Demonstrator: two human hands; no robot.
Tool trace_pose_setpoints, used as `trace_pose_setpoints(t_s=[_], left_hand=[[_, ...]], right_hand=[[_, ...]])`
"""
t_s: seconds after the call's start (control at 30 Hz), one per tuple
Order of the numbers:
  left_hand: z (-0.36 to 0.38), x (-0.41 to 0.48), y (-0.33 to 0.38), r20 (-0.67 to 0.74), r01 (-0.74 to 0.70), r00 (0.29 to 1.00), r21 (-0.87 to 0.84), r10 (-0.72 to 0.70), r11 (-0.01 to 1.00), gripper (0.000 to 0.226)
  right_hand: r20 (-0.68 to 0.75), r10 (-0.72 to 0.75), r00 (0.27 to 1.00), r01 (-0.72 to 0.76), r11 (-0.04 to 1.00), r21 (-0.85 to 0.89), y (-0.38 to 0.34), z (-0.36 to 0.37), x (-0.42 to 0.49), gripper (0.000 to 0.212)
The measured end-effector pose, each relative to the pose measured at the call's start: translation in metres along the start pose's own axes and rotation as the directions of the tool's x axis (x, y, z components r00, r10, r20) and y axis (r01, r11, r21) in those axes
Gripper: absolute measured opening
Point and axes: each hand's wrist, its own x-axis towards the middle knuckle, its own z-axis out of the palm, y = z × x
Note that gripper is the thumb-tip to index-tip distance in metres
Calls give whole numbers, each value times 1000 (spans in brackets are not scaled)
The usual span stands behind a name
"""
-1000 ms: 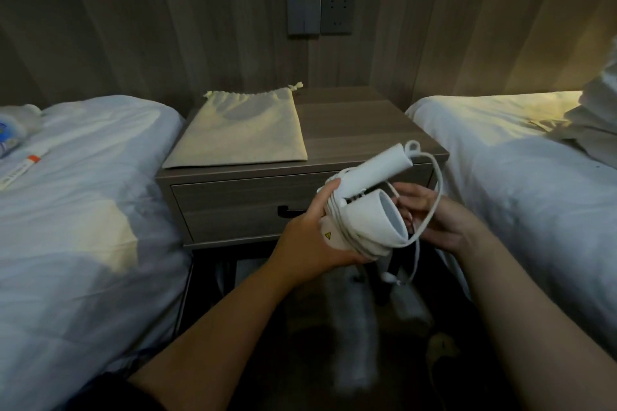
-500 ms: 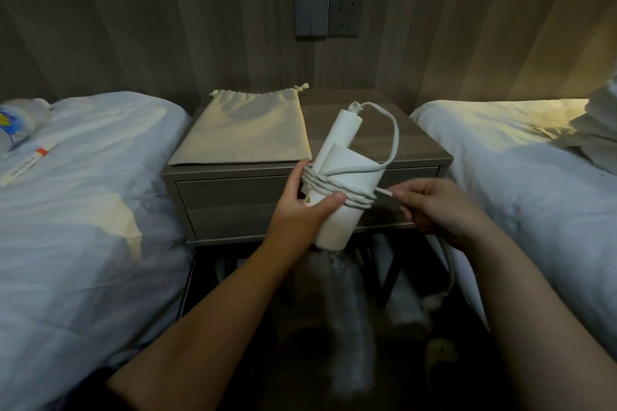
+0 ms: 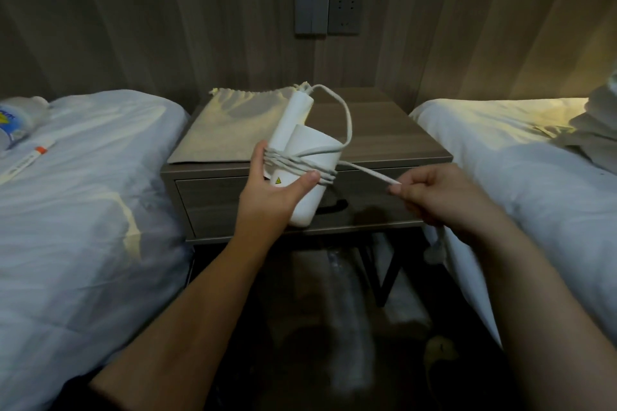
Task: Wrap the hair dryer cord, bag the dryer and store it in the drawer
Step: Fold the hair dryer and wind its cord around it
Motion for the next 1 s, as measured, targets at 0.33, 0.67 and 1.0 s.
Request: trace_pose_setpoints(t_s=[0.33, 0.67, 1.0], left_hand=[[1, 0, -8, 69, -30, 998, 287, 11, 958, 104], [-2, 2, -6, 92, -67, 995, 334, 38, 940, 108], [-1, -1, -10, 235, -383, 917, 740, 321, 552, 115]], right_hand=[[147, -239, 960, 267, 939, -215, -23, 23, -21, 16], [276, -215, 937, 298, 903, -308, -27, 27, -23, 17], [391, -42, 919, 272, 786, -556, -31, 27, -32, 15]])
